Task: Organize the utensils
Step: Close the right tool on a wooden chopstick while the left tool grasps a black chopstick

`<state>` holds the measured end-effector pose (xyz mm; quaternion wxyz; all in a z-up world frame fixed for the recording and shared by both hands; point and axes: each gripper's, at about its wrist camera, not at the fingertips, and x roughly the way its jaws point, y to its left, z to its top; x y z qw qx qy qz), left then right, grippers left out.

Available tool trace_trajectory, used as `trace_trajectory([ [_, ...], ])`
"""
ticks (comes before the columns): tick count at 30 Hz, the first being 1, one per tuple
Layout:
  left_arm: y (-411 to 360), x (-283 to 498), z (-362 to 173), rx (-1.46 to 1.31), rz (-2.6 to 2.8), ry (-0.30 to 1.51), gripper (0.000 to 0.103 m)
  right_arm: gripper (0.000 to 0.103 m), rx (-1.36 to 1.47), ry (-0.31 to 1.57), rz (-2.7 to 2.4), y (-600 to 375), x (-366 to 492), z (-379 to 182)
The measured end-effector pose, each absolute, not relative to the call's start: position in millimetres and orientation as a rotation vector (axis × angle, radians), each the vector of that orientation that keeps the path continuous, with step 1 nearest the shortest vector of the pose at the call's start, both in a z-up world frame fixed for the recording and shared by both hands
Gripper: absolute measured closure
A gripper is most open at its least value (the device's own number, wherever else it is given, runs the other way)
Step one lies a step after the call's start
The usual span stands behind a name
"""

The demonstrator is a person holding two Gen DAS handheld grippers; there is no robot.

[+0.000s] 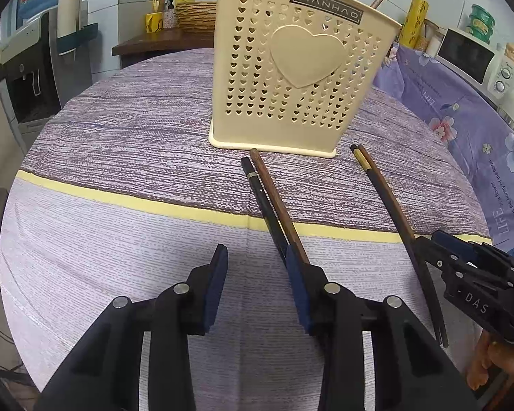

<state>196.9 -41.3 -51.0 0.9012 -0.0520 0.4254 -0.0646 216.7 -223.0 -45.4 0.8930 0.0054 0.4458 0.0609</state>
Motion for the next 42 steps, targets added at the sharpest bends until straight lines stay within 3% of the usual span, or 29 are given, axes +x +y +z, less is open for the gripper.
trace_trajectory([
  [15, -57, 205, -50, -0.065, -0.118, 0.89, 0.069, 0.068, 0.02, 0.929, 0.114, -225, 218, -45],
  [22, -38, 201, -52, -0.068, -0.134, 0.894, 0.082, 0.086, 0.042, 0.942, 0.137, -239, 217, -45],
  [42, -16, 233, -51, -0.148, -0.126, 0.922, 0.089, 0.086, 0.173, 0.971, 0.125, -254, 270, -42],
])
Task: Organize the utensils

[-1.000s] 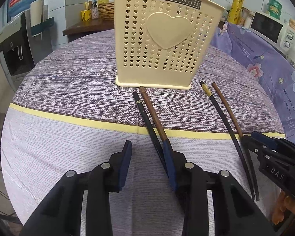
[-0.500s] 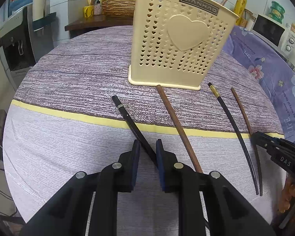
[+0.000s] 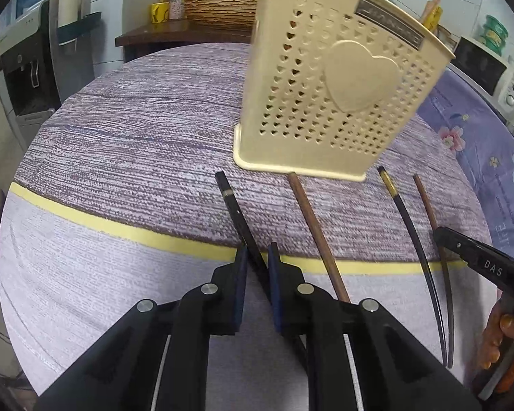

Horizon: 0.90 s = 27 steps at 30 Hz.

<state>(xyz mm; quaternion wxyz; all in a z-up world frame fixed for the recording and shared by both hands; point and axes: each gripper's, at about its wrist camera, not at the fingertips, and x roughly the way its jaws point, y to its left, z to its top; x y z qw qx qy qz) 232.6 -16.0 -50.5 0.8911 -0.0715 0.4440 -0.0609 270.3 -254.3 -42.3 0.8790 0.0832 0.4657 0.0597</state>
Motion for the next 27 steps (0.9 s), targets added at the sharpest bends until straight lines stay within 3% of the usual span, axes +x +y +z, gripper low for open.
trace_trajectory([
  [11, -22, 257, -50, -0.121, -0.057, 0.908, 0.089, 0.086, 0.143, 0.954, 0.056, -243, 312, -43],
  [19, -22, 265, -50, -0.115, -0.056, 0.909, 0.091, 0.094, 0.153, 0.946, 0.046, -244, 323, -44],
  [27, -16, 264, -51, -0.171, -0.067, 0.896, 0.093, 0.095, 0.245, 0.942, 0.105, -255, 323, -45],
])
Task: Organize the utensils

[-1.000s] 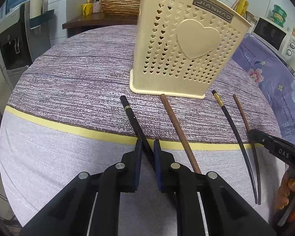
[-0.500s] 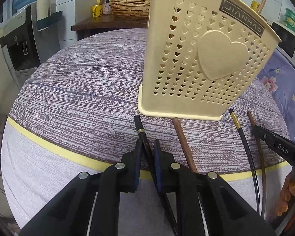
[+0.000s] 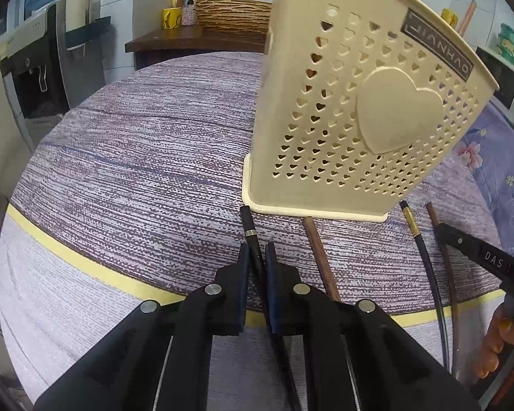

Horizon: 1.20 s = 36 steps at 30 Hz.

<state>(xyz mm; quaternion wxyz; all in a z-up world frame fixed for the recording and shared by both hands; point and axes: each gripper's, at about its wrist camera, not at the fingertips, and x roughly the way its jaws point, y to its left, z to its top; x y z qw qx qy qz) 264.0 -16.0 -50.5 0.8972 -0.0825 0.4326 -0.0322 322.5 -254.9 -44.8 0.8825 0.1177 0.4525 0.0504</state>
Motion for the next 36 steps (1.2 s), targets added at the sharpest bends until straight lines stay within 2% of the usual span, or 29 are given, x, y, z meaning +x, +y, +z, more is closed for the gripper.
trace_trajectory([
  [7, 0, 244, -24, -0.236, -0.099, 0.824, 0.093, 0.095, 0.343, 0.836, 0.179, -268, 298, -19],
  [13, 7, 209, 29, -0.261, -0.155, 0.675, 0.095, 0.095, 0.255, 0.569, 0.278, -259, 238, 40],
  [17, 9, 185, 48, -0.275, -0.177, 0.594, 0.095, 0.095, 0.199, 0.455, 0.318, -250, 199, 61],
  [28, 19, 154, 65, -0.317, -0.245, 0.509, 0.095, 0.095, 0.2, 0.365, 0.372, -249, 148, 87],
  [36, 16, 148, 79, -0.311, -0.276, 0.466, 0.095, 0.095, 0.189, 0.335, 0.399, -242, 144, 101],
])
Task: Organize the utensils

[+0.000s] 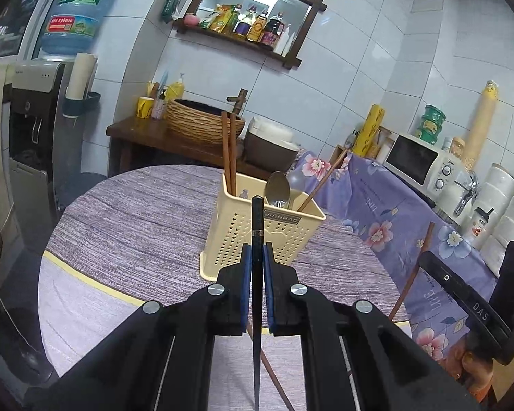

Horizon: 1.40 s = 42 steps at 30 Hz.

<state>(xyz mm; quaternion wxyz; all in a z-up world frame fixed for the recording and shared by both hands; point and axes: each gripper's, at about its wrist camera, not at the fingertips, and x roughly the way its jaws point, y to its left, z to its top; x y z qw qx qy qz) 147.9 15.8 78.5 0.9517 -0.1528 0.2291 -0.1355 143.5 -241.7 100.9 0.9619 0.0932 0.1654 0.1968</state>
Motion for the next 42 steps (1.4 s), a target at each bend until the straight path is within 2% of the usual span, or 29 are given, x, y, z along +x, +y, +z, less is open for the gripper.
trace_trajectory([
  [11, 16, 154, 139, -0.255, -0.289, 0.348, 0.095, 0.095, 0.152, 0.259, 0.458, -228, 166, 165],
  [14, 19, 167, 167, -0.257, -0.289, 0.307, 0.095, 0.095, 0.148, 0.213, 0.45, -223, 184, 195],
  [16, 22, 174, 187, -0.261, -0.282, 0.272, 0.101, 0.095, 0.156, 0.172, 0.444, -218, 200, 221],
  [20, 23, 192, 226, -0.238, -0.249, 0.212, 0.101, 0.095, 0.138, 0.118, 0.412, -199, 234, 257],
  [23, 26, 211, 236, -0.264, -0.246, 0.211, 0.101, 0.095, 0.126, 0.124, 0.397, -184, 261, 263],
  [28, 37, 218, 190, -0.253, -0.201, 0.286, 0.101, 0.095, 0.144, 0.174, 0.413, -177, 269, 236],
  [33, 77, 240, 114, -0.282, -0.111, 0.496, 0.098, 0.095, 0.167, 0.198, 0.44, -186, 257, 217],
  [34, 88, 244, 102, -0.279, -0.094, 0.534, 0.095, 0.095, 0.17, 0.197, 0.444, -188, 253, 215],
  [35, 103, 246, 87, -0.263, -0.049, 0.558, 0.083, 0.095, 0.17, 0.194, 0.446, -190, 249, 214],
  [36, 117, 248, 72, -0.243, 0.026, 0.576, 0.063, 0.095, 0.173, 0.192, 0.45, -192, 244, 213],
  [37, 131, 252, 59, -0.229, 0.107, 0.612, 0.059, 0.095, 0.174, 0.19, 0.455, -194, 240, 211],
  [40, 183, 250, 9, -0.316, 0.276, 0.743, 0.061, 0.095, 0.162, 0.18, 0.468, -194, 227, 206],
  [42, 188, 249, -18, -0.358, 0.25, 0.819, 0.061, 0.095, 0.165, 0.183, 0.483, -193, 223, 203],
])
